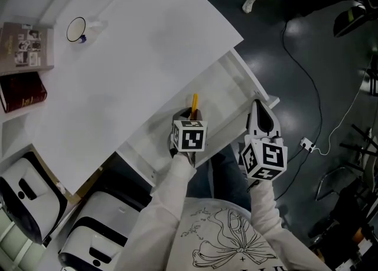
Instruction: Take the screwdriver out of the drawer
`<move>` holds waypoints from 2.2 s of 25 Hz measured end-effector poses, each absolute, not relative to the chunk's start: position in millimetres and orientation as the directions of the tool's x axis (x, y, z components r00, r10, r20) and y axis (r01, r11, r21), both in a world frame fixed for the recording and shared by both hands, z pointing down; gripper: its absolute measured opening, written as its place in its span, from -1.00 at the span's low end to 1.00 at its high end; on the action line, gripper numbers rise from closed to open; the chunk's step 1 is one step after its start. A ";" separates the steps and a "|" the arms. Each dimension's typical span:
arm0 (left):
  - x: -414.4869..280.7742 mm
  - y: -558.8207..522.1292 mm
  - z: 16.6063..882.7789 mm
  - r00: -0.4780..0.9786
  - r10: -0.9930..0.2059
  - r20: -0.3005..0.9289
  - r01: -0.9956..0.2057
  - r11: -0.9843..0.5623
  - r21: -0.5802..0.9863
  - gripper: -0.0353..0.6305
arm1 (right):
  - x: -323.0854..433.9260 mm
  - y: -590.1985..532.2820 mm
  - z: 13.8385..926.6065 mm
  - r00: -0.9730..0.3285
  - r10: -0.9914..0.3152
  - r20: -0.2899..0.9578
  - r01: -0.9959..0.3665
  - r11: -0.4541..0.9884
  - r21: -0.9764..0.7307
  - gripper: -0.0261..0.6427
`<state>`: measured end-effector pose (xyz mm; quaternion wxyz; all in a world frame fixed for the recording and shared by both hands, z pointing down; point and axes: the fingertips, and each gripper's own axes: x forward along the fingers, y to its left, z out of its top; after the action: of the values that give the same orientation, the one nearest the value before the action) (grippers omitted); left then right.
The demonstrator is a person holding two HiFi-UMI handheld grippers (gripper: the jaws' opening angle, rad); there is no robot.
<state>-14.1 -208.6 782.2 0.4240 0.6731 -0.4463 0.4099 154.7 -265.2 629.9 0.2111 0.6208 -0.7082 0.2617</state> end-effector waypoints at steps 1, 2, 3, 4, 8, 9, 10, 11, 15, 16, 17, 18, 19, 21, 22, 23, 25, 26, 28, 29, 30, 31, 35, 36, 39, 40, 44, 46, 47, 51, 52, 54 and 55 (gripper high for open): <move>-13.1 -208.8 775.3 0.271 -0.264 0.926 -0.948 -0.238 0.210 -0.69 | 154.5 -264.7 626.5 -0.143 -0.771 0.621 -0.989 0.096 -0.110 -0.91; -11.7 -209.7 767.9 0.278 -0.277 0.920 -0.948 -0.234 0.216 -0.69 | 154.1 -264.6 623.0 -0.147 -0.773 0.618 -0.989 0.099 -0.111 -0.91; -10.3 -211.7 760.1 0.285 -0.292 0.913 -0.947 -0.234 0.220 -0.69 | 153.7 -265.3 619.3 -0.151 -0.776 0.612 -0.988 0.104 -0.112 -0.91; -9.0 -214.8 752.1 0.290 -0.310 0.906 -0.946 -0.236 0.222 -0.69 | 153.1 -266.8 615.1 -0.155 -0.782 0.604 -0.988 0.108 -0.113 -0.91; -6.9 -224.8 718.0 0.295 -0.383 0.875 -0.946 -0.248 0.210 -0.69 | 149.9 -271.7 593.7 -0.172 -0.805 0.568 -0.985 0.130 -0.114 -0.91; -7.0 -226.5 709.0 0.296 -0.403 0.866 -0.946 -0.245 0.209 -0.69 | 149.1 -272.5 587.7 -0.176 -0.810 0.559 -0.984 0.136 -0.113 -0.91; -7.3 -228.2 699.6 0.297 -0.423 0.856 -0.947 -0.242 0.210 -0.69 | 148.2 -273.4 581.3 -0.180 -0.816 0.549 -0.984 0.142 -0.113 -0.91; -7.9 -229.8 689.6 0.299 -0.443 0.845 -0.948 -0.238 0.210 -0.69 | 147.3 -274.4 574.6 -0.184 -0.822 0.539 -0.983 0.146 -0.113 -0.91; -15.3 -234.5 642.9 0.291 -0.529 0.798 -0.956 -0.198 0.217 -0.69 | 142.2 -277.3 544.8 -0.199 -0.848 0.492 -0.980 0.166 -0.111 -0.91; -18.2 -235.8 631.3 0.287 -0.552 0.783 -0.958 -0.188 0.218 -0.69 | 140.5 -277.8 537.1 -0.204 -0.854 0.479 -0.979 0.172 -0.110 -0.91; -21.2 -237.1 620.1 0.283 -0.575 0.767 -0.959 -0.181 0.218 -0.69 | 138.9 -278.0 529.6 -0.208 -0.860 0.466 -0.978 0.177 -0.109 -0.91; -24.3 -238.2 609.1 0.277 -0.597 0.753 -0.961 -0.176 0.214 -0.69 | 137.5 -278.0 522.0 -0.212 -0.866 0.453 -0.977 0.182 -0.109 -0.91; -27.6 -239.0 598.1 0.271 -0.617 0.739 -0.963 -0.173 0.208 -0.69 | 136.1 -277.8 514.2 -0.216 -0.872 0.439 -0.976 0.187 -0.108 -0.91; -34.0 -240.4 576.4 0.258 -0.655 0.711 -0.966 -0.168 0.196 -0.69 | 133.4 -277.0 498.5 -0.224 -0.883 0.413 -0.975 0.197 -0.107 -0.91; -37.1 -240.7 565.6 0.251 -0.672 0.697 -0.968 -0.164 0.191 -0.69 | 132.0 -276.3 490.7 -0.229 -0.888 0.400 -0.973 0.203 -0.106 -0.91; -40.2 -240.9 554.9 0.245 -0.689 0.682 -0.969 -0.160 0.187 -0.69 | 130.5 -275.5 482.8 -0.234 -0.892 0.387 -0.972 0.209 -0.106 -0.91; -45.9 -242.9 532.5 0.233 -0.726 0.647 -0.972 -0.151 0.181 -0.69 | 126.9 -274.9 467.2 -0.245 -0.900 0.360 -0.969 0.222 -0.106 -0.91; -48.7 -244.4 521.2 0.228 -0.744 0.628 -0.973 -0.148 0.178 -0.69 | 124.6 -275.2 459.7 -0.251 -0.904 0.345 -0.968 0.229 -0.105 -0.91; -53.6 -246.8 499.4 0.218 -0.777 0.590 -0.975 -0.143 0.172 -0.69 | 120.2 -275.7 445.5 -0.262 -0.912 0.317 -0.965 0.242 -0.101 -0.91; -55.6 -247.8 488.6 0.214 -0.792 0.571 -0.976 -0.142 0.168 -0.69 | 118.0 -275.9 438.5 -0.267 -0.915 0.303 -0.964 0.248 -0.099 -0.91; -57.5 -249.4 477.9 0.210 -0.808 0.551 -0.976 -0.142 0.163 -0.69 | 115.8 -276.5 431.2 -0.271 -0.919 0.287 -0.962 0.253 -0.097 -0.91; -59.5 -251.4 467.3 0.206 -0.822 0.531 -0.977 -0.143 0.158 -0.69 | 113.5 -277.7 423.8 -0.275 -0.923 0.270 -0.961 0.259 -0.095 -0.91; -66.9 -254.1 429.2 0.192 -0.867 0.460 -0.979 -0.139 0.147 -0.69 | 106.5 -279.6 395.7 -0.291 -0.934 0.209 -0.956 0.279 -0.084 -0.91; -68.2 -253.4 420.1 0.187 -0.877 0.442 -0.980 -0.137 0.143 -0.69 | 106.3 -279.3 389.1 -0.293 -0.936 0.196 -0.956 0.283 -0.081 -0.91; -69.7 -246.9 394.2 0.180 -0.901 0.396 -0.981 -0.137 0.134 -0.69 | 108.9 -274.5 372.0 -0.294 -0.940 0.174 -0.955 0.284 -0.079 -0.91; -70.1 -245.2 386.2 0.180 -0.907 0.380 -0.982 -0.140 0.130 -0.69 | 109.4 -273.4 367.0 -0.294 -0.941 0.167 -0.956 0.284 -0.078 -0.91; -75.5 -244.7 361.3 0.171 -0.935 0.312 -0.984 -0.143 0.111 -0.69 | 107.1 -276.2 351.7 -0.300 -0.946 0.125 -0.954 0.293 -0.067 -0.91; -76.8 -242.1 355.5 0.163 -0.942 0.294 -0.985 -0.136 0.110 -0.69 | 107.8 -274.7 347.6 -0.302 -0.947 0.113 -0.953 0.297 -0.060 -0.91; -76.9 -240.9 353.4 0.161 -0.944 0.288 -0.985 -0.134 0.111 -0.69 | 108.9 -273.8 345.9 -0.302 -0.947 0.108 -0.953 0.298 -0.057 -0.91; -77.5 -238.2 342.5 0.149 -0.957 0.250 -0.986 -0.124 0.114 -0.69 | 111.3 -271.8 339.2 -0.303 -0.948 0.095 -0.953 0.300 -0.048 -0.91; -77.5 -237.4 339.5 0.146 -0.960 0.238 -0.986 -0.121 0.114 -0.69 | 111.4 -271.2 337.5 -0.305 -0.948 0.091 -0.952 0.302 -0.047 -0.91; -77.3 -236.1 333.9 0.138 -0.967 0.216 -0.987 -0.115 0.113 -0.69 | 111.1 -270.2 334.4 -0.310 -0.947 0.086 -0.951 0.307 -0.044 -0.91; -77.1 -235.7 331.3 0.134 -0.969 0.206 -0.987 -0.112 0.113 -0.69 | 110.6 -270.1 333.0 -0.313 -0.946 0.085 -0.950 0.311 -0.041 -0.91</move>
<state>-77.1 -235.7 331.3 0.1115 0.7446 -0.6569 0.0402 110.6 -270.1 333.0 0.0223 0.5856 -0.8092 0.0414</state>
